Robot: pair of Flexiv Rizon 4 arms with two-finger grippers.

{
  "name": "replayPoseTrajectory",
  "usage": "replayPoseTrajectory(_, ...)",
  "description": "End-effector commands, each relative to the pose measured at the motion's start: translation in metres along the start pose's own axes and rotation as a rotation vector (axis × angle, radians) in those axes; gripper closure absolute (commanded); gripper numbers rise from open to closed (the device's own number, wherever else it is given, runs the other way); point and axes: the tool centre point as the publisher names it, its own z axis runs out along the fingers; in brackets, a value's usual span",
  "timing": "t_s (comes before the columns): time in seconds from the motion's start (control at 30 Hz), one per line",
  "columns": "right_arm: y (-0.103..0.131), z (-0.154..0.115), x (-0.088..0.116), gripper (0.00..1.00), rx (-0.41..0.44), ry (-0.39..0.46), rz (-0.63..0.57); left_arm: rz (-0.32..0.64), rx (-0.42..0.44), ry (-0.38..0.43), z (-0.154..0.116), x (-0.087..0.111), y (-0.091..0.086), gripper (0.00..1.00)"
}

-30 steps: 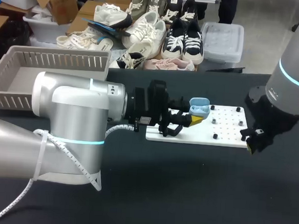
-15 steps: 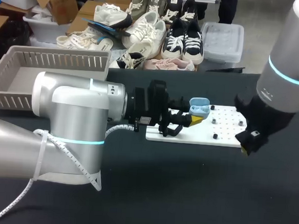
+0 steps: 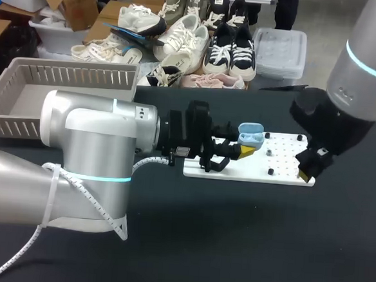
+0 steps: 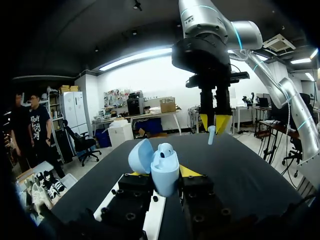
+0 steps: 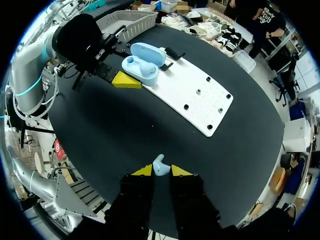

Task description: Pick up each earbud case from the left stands, insert the matching earbuds, close the lid, and place the case in the box.

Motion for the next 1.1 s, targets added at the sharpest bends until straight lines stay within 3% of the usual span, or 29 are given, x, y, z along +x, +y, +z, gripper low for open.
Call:
replayPoseTrajectory(0.03,0.007,-0.017,-0.001,1.0,-0.002,-0.004,-0.008,0.002,-0.021,-0.002,0.001,0.0,-0.003,1.0)
replayPoseTrajectory(0.37,0.026,-0.038,-0.018,1.0,-0.012,-0.038,-0.05,0.002,-0.021,-0.002,0.001,0.0,-0.003,1.0)
replayPoseTrajectory(1.1,0.051,-0.047,-0.073,1.0,0.016,-0.072,-0.092,0.002,-0.021,-0.002,0.001,0.0,-0.003,1.0)
